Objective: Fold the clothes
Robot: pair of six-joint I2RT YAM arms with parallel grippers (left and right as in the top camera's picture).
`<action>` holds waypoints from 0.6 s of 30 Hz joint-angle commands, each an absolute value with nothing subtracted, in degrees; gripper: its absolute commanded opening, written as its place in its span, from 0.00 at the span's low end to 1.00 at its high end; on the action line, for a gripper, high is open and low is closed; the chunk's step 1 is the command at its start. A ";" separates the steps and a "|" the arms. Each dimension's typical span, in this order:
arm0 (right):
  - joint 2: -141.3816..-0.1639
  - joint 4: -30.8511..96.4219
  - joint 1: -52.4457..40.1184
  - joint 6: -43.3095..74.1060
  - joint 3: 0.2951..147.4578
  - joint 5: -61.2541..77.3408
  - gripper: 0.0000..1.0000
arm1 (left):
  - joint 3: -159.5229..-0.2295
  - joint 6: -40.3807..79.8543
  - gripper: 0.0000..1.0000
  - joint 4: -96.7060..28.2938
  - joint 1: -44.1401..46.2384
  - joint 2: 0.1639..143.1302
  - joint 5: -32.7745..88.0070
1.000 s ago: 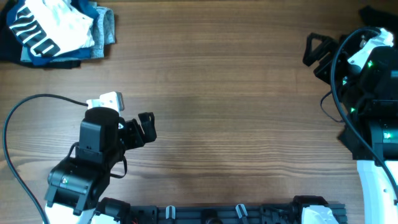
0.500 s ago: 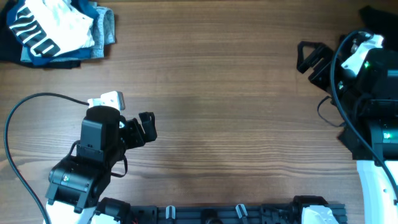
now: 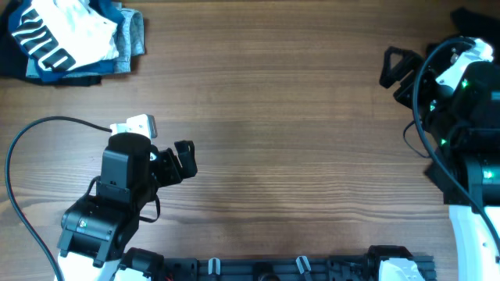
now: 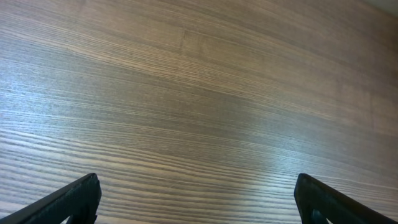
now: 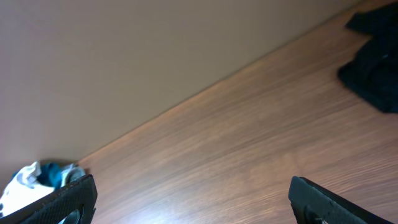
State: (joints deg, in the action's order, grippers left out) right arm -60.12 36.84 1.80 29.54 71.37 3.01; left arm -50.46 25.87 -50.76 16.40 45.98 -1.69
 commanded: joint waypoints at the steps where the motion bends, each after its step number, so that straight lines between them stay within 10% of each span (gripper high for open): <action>1: -57.63 36.88 1.72 25.58 70.96 -1.39 1.00 | -50.24 26.39 1.00 -50.81 16.67 46.19 -2.46; 18: -28.32 0.27 1.74 18.20 26.11 -2.17 1.00 | -50.24 26.39 1.00 -50.81 16.67 46.19 -2.46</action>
State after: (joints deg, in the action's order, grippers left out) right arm -33.28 5.37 1.80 19.35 35.77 -2.00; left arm -50.35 25.87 -50.96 16.40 46.19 -1.69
